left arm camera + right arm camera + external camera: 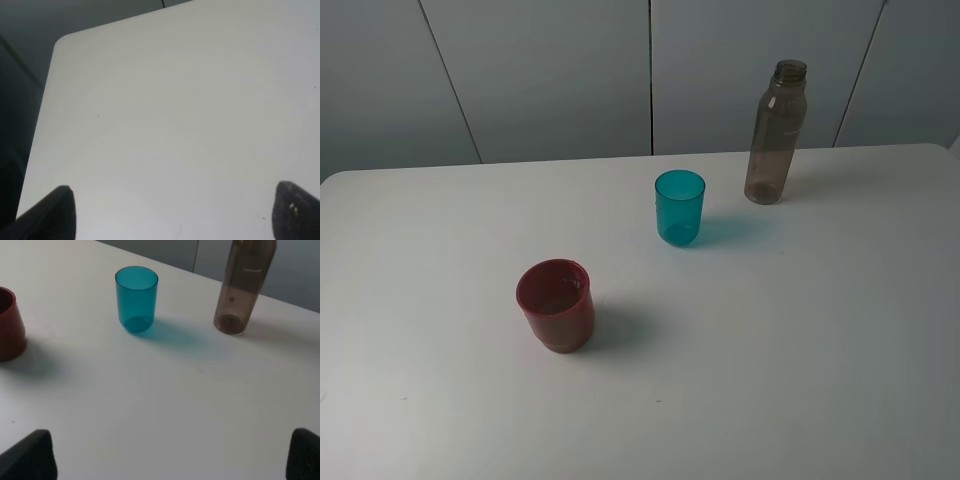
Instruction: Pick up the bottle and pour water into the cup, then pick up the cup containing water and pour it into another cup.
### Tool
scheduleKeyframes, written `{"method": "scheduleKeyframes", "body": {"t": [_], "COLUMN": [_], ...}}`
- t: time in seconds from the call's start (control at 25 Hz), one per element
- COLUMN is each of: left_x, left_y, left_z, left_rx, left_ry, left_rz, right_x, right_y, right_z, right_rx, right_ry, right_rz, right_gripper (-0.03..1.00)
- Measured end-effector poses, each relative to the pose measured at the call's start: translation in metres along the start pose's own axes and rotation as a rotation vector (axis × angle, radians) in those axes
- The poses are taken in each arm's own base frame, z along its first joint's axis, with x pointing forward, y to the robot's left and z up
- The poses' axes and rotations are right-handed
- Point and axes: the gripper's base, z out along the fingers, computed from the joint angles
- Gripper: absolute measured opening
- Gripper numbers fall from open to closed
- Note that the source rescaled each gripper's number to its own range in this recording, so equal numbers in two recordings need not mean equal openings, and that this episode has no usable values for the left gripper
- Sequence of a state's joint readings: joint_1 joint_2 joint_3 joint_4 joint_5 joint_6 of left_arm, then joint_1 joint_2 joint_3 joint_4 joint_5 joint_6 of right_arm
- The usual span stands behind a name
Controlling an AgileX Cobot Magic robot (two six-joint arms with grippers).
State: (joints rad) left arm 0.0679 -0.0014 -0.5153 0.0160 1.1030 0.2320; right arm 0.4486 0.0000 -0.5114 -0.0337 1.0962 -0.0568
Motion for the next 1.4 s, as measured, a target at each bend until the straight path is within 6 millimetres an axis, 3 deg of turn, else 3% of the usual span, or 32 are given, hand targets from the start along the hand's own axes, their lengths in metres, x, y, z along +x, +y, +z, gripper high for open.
{"method": "scheduleKeyframes", "body": {"t": [0.56,1.4], "left_x": [0.0,0.0], "left_y": [0.0,0.0], "left_z": [0.0,0.0], "left_rx": [0.0,0.0], "left_ry": [0.0,0.0], "left_rz": [0.0,0.0], "right_x": [-0.0003,-0.0005], "right_y": [0.0046,0.0051], "right_z": [-0.0001,0.0001], "right_rx": [0.369,0.388], "right_ry": [0.031,0.032], "right_rz": [0.208,0.222], "right_gripper": [1.0,1.0]}}
